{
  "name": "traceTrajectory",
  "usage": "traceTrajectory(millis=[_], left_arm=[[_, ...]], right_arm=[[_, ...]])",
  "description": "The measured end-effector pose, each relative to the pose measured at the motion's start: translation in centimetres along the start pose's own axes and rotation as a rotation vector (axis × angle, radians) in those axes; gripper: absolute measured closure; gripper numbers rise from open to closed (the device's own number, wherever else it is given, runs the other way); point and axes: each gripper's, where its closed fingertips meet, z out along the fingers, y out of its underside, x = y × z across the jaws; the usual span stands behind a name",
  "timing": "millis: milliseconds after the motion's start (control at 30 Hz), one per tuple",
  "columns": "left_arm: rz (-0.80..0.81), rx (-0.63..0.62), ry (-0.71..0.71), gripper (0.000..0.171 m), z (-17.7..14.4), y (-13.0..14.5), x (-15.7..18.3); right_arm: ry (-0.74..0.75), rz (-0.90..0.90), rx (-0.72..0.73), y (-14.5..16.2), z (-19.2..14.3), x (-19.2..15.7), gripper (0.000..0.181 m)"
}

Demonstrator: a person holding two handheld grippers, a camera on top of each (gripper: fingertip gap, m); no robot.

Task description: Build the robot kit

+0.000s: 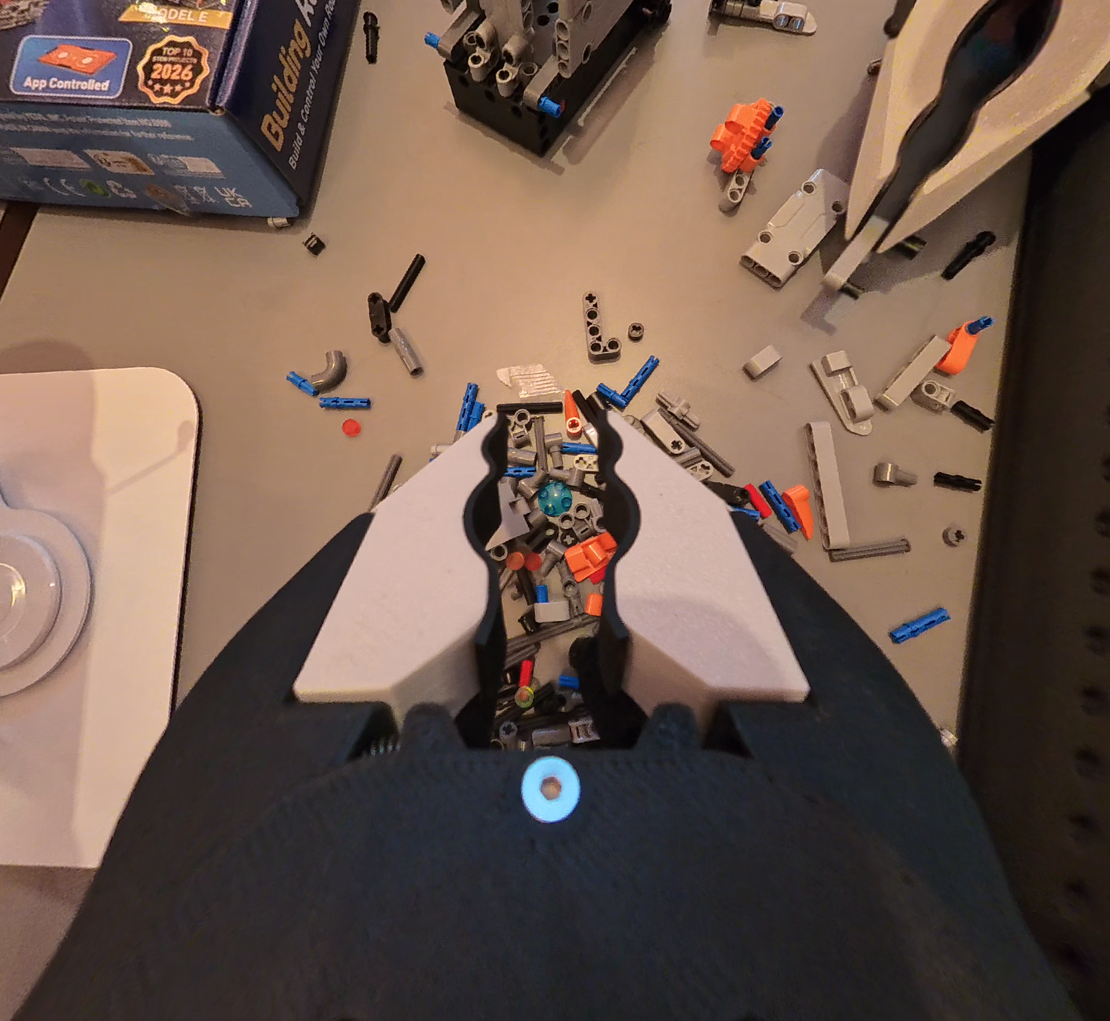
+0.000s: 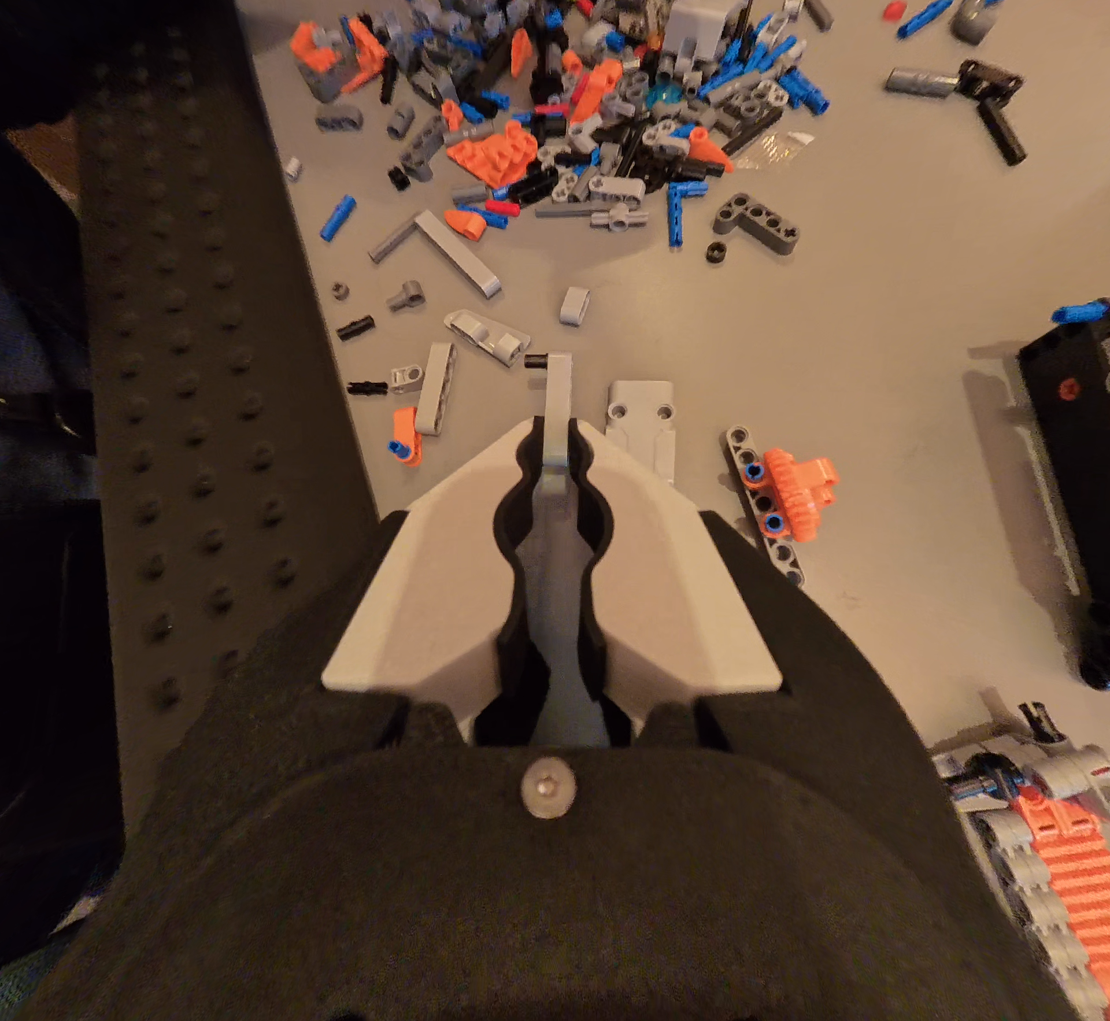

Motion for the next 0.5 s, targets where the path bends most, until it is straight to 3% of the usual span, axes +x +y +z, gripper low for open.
traceTrajectory(millis=[500], left_arm=[[0.091, 0.117, 0.229, 0.142, 0.9, -3.1, 6.0]], right_arm=[[0.050, -0.095, 0.173, -3.3, -1.6, -0.4, 0.176]])
